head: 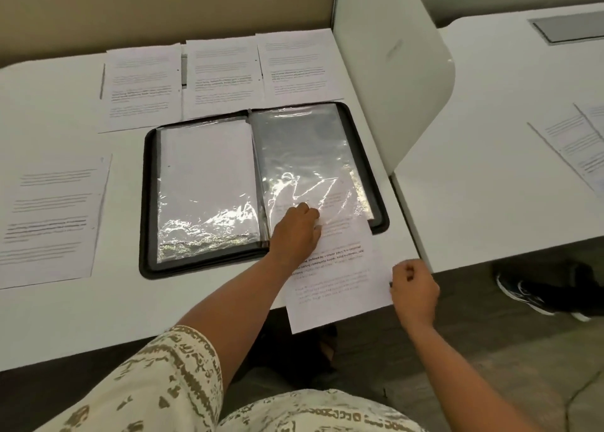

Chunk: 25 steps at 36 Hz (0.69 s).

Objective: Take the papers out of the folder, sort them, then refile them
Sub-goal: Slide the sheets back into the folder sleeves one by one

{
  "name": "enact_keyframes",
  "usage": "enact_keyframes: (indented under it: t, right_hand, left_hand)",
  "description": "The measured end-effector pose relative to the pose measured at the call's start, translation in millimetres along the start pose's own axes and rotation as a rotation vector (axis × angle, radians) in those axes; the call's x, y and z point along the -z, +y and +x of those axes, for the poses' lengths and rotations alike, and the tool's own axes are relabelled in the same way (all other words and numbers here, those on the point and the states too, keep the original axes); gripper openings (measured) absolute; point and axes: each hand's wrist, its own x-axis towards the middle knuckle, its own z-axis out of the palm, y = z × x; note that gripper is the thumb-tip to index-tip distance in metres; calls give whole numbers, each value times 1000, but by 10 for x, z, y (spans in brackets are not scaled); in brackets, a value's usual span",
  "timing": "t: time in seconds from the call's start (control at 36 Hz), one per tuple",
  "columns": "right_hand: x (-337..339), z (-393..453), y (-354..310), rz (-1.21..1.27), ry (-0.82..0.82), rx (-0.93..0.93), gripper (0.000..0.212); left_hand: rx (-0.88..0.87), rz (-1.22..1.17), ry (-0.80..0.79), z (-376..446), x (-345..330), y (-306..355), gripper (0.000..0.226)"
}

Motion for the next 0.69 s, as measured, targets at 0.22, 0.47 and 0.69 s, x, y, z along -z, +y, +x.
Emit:
enact_keyframes:
  t: [0.22, 0.47, 0.69]
  right_hand:
    - [-10, -314, 295, 380, -186, -507, 38]
    - [-118, -580, 192, 856, -568, -694, 49]
    - [-263, -609, -36, 899, -529, -685, 40]
  left_hand:
    - [9, 22, 26, 13, -13, 30, 21]
    - [9, -10, 56, 13, 10, 20, 19]
    - [-5, -43, 79, -36, 89, 34, 18]
